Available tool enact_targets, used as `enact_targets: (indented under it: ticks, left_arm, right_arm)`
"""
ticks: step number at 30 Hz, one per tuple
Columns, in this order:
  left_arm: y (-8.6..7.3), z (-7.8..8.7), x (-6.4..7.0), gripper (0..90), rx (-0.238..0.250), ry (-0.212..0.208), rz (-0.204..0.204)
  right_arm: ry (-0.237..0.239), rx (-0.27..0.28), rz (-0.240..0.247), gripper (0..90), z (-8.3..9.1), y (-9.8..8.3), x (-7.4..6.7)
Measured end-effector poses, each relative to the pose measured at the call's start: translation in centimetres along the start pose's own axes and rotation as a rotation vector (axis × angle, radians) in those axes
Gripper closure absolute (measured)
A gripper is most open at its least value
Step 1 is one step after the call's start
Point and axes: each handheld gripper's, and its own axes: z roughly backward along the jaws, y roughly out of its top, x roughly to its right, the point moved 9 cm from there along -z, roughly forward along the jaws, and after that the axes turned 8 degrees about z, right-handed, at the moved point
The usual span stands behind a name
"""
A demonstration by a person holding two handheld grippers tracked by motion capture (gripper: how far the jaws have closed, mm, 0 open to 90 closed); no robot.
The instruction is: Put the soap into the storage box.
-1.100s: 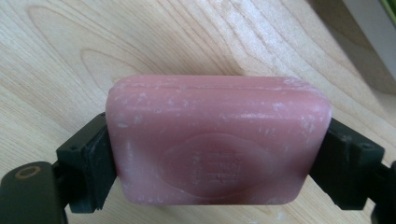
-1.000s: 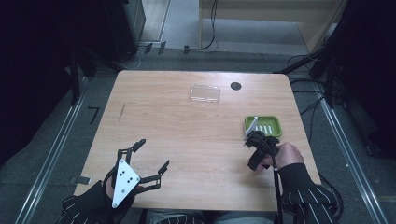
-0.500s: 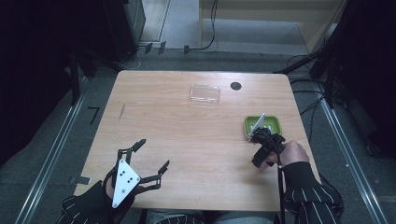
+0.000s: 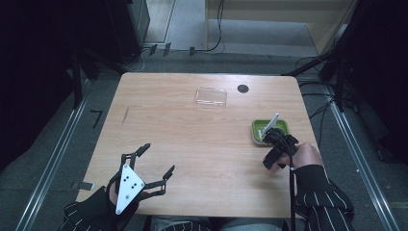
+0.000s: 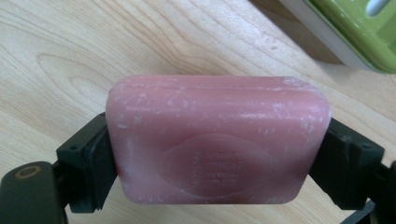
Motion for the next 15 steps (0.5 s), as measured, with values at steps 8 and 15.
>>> enact_targets:
  ticks: [8, 15]
  left_arm:
    - [0.0, 0.0, 0.0, 13.6, 0.000, -0.001, 0.000]
    - [0.0, 0.0, 0.0, 13.6, -0.001, -0.001, -0.002]
  right_arm:
    - [-0.003, 0.010, -0.014, 13.5, 0.4, 0.1, 0.6]
    - [-0.007, 0.020, -0.024, 13.5, 0.7, 0.3, 1.1]
